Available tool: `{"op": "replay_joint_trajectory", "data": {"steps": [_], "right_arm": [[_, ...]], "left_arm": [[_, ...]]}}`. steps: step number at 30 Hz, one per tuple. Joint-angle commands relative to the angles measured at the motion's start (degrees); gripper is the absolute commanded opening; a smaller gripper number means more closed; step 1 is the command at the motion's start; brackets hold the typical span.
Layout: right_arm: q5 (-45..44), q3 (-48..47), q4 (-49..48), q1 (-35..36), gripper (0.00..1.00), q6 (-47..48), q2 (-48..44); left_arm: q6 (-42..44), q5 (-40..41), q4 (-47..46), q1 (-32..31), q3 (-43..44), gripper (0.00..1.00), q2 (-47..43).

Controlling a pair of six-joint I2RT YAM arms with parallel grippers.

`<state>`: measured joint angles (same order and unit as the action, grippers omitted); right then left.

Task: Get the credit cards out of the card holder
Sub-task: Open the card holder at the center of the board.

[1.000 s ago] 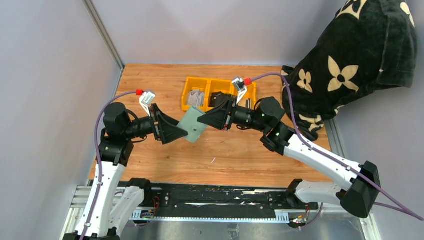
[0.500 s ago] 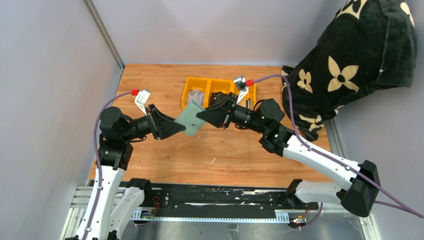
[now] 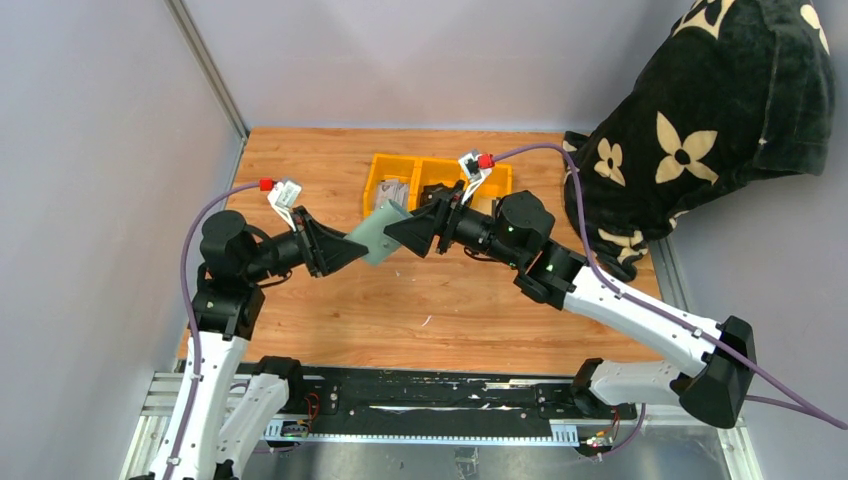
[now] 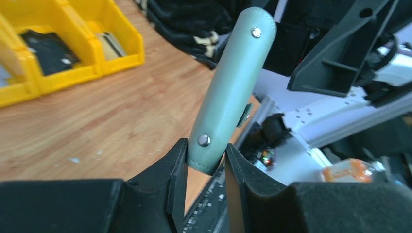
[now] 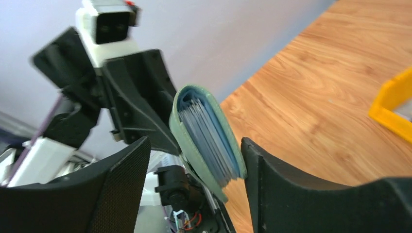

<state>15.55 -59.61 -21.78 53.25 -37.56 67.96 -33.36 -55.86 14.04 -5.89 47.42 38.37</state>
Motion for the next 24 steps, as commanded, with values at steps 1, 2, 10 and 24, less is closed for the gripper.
{"op": "replay_joint_trajectory", "data": {"steps": [1,2,10,24], "right_arm": [[-12.59,-3.01,14.36,2.98,0.73,-0.14,-1.81],[-16.17,-2.78,15.51,4.19,0.74,-0.17,-2.38],[-31.94,-6.71,22.81,12.67,0.76,-5.36,1.02],[-29.13,-9.50,13.33,13.85,0.74,-19.58,9.27]], "left_arm": [[11.24,14.54,7.79,-0.35,4.86,0.00,-0.76],[11.87,17.52,7.94,-0.35,5.03,0.00,-1.07],[13.62,27.79,9.54,-0.35,5.32,0.00,-3.27],[10.96,23.89,6.93,-0.39,2.32,0.00,-8.89]]}}
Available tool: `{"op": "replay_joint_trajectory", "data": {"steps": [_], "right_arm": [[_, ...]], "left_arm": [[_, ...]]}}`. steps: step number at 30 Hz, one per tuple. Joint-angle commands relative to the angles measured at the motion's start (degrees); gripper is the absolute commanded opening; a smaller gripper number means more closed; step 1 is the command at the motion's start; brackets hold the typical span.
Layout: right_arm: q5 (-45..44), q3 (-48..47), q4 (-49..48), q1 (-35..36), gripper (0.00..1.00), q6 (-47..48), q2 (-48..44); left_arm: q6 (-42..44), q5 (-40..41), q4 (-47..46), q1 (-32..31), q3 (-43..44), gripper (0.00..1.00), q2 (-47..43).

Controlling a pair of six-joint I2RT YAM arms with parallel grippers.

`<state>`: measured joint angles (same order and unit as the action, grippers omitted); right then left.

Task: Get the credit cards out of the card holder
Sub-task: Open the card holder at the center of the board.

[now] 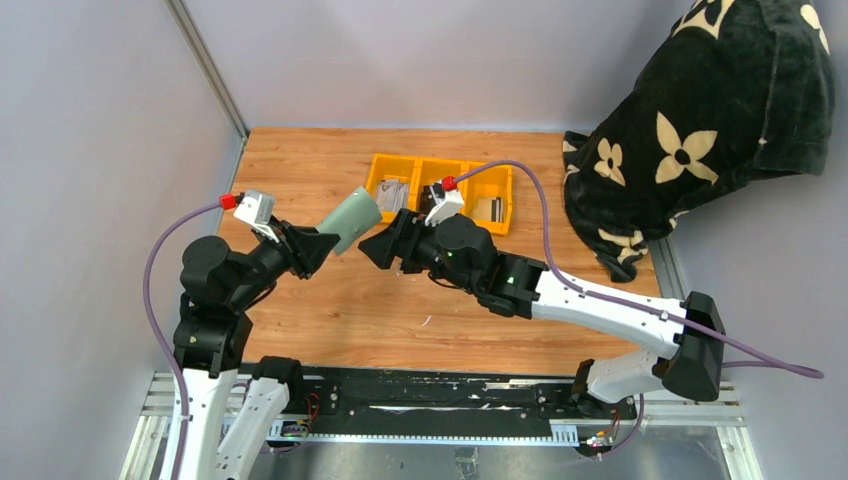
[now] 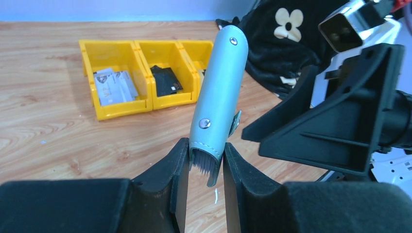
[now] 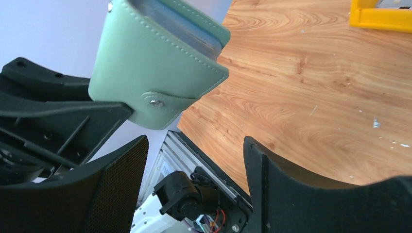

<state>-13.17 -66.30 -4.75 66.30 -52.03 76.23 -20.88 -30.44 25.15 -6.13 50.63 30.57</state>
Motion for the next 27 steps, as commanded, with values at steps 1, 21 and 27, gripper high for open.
{"op": "replay_joint_trajectory", "data": {"steps": [1,21,27], "right_arm": [[-0.33,-2.78,-4.28,0.76,0.74,-5.69,1.29],[-0.47,-3.72,-5.65,0.63,0.61,-10.22,4.57],[-0.82,-2.29,-6.01,0.15,0.49,-10.90,3.57]], "left_arm": [[-1.70,-1.75,-4.18,-0.11,-1.08,0.00,-1.26],[-5.10,-6.26,-6.43,-0.11,0.96,0.00,-3.85],[-7.78,-7.48,-7.36,-0.11,2.48,0.00,-3.13]]}}
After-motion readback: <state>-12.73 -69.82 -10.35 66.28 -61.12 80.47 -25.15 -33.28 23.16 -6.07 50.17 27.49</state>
